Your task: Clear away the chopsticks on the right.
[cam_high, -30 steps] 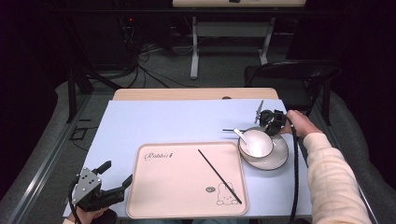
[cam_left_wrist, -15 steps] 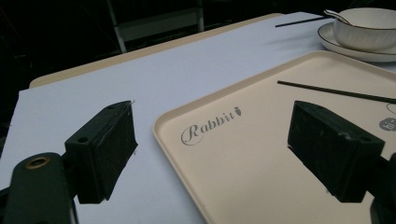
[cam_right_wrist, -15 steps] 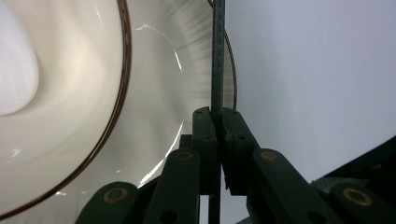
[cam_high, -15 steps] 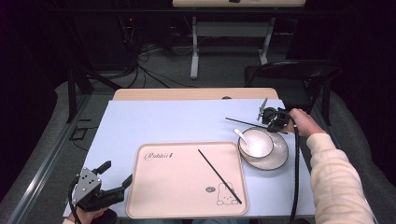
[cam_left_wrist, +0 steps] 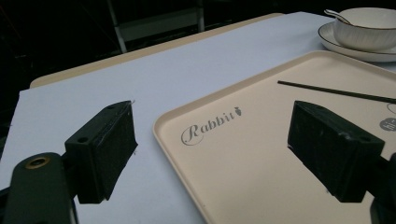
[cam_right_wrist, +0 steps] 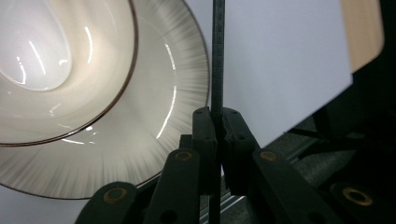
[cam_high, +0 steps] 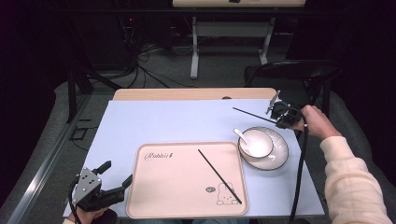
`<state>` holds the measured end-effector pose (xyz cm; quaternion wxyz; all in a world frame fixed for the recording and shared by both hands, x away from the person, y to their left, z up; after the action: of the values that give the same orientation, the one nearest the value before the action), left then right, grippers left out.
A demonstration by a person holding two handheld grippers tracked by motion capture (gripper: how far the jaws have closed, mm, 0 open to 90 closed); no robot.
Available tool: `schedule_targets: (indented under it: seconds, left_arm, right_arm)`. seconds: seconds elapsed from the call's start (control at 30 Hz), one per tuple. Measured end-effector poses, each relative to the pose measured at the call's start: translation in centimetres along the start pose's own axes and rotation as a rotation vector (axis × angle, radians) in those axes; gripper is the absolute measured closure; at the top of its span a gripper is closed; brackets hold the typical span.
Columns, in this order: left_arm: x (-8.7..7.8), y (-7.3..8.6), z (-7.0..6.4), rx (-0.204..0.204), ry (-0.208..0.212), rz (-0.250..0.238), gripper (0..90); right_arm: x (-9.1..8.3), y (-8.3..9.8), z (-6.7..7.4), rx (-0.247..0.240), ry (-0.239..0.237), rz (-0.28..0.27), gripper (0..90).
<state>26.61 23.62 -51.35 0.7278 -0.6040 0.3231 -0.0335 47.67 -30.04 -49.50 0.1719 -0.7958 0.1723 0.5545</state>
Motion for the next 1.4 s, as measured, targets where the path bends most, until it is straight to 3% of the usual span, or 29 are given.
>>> schedule_targets:
  seconds: [0.1,0.27,0.3,0.43,0.67,0.7,0.87,1.0,1.4]
  left_arm:
    - [0.0,0.0,0.0,-0.001,0.000,-0.002,15.1]
    - [0.0,0.0,0.0,-0.002,0.000,-0.002,15.0]
    - [0.0,0.0,0.0,-0.001,0.000,-0.002,15.1]
    - [0.0,0.0,0.0,-0.005,0.000,-0.005,15.1]
    - [0.0,0.0,0.0,-0.009,-0.001,-0.005,15.0]
    - [0.0,0.0,0.0,-0.007,0.001,-0.007,15.1]
    - [0.0,0.0,0.0,-0.010,0.001,-0.007,15.1]
    - [0.0,0.0,0.0,-0.007,0.000,-0.005,15.1]
    - [-0.1,0.0,0.0,-0.001,0.000,-0.004,15.1]
  right_arm:
    - [-1.8,0.0,-0.4,0.062,0.016,-0.019,85.1]
    - [-3.4,-0.2,-0.2,0.100,0.015,-0.031,85.0]
    - [-4.2,-0.3,0.3,0.135,0.018,-0.022,85.1]
    - [-5.1,-0.6,0.7,0.149,0.018,-0.025,85.0]
    - [-7.5,-1.6,2.1,0.241,0.016,-0.040,85.1]
    - [-8.0,-1.8,2.5,0.272,0.008,-0.045,85.1]
    - [-8.7,-2.0,3.4,0.329,-0.004,-0.038,85.1]
    - [-9.3,-2.5,5.0,0.379,-0.041,-0.045,85.1]
    - [-8.3,-4.2,8.7,0.393,-0.100,-0.069,85.1]
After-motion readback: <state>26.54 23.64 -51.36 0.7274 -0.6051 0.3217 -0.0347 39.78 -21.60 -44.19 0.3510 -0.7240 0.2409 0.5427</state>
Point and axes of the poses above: each handheld gripper's, and its own axes: x roughly forward along the jaws, y roughly out of its underside, z roughly to its left, the point moved 6 cm from there along x, roughly forward along the jaws, and after that the axes turned 4 degrees about z, right-handed, at the moved point
